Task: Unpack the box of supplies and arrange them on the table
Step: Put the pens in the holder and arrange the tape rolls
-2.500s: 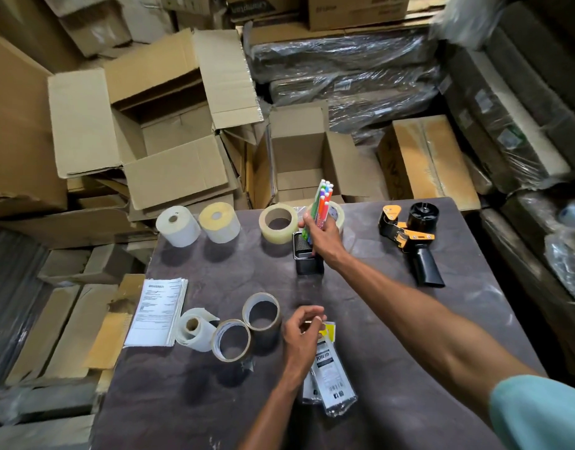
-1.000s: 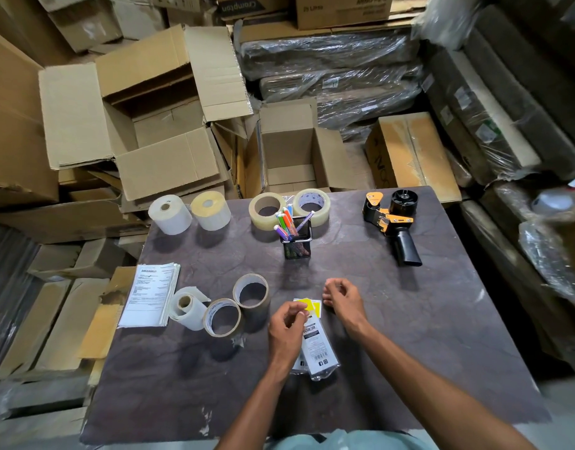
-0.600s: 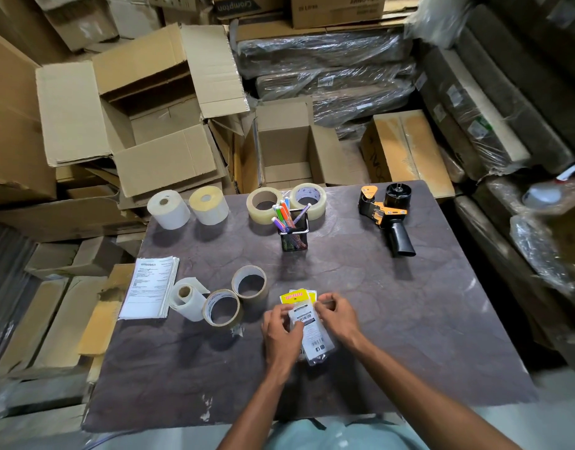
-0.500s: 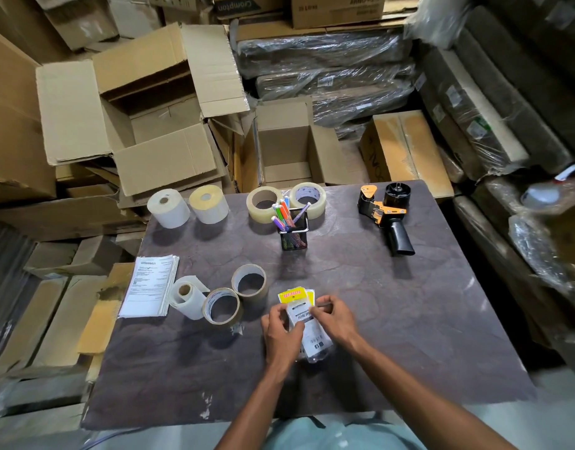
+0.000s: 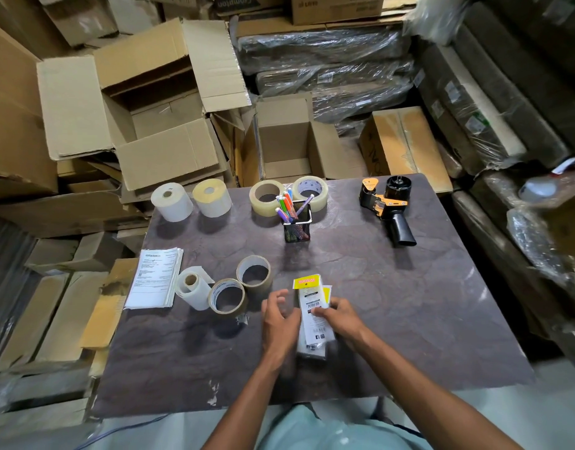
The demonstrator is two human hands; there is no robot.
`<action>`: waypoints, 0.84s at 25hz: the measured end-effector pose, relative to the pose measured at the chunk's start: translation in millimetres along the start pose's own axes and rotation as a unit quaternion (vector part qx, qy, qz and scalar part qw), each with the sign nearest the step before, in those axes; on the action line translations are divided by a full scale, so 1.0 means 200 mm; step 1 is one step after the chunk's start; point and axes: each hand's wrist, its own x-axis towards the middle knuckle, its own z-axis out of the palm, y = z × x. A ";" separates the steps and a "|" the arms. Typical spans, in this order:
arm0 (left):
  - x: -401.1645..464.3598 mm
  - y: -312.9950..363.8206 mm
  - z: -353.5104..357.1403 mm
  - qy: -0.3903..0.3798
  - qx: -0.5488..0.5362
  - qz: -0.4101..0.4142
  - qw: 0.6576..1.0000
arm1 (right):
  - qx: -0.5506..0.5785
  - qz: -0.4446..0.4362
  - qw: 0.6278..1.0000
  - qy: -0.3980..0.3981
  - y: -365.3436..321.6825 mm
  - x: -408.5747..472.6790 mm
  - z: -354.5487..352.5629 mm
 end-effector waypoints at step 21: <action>0.44 0.04 -0.08 0.093 0.471 0.074 0.874 | 0.070 -0.005 0.995 0.074 0.06 -0.05 -0.10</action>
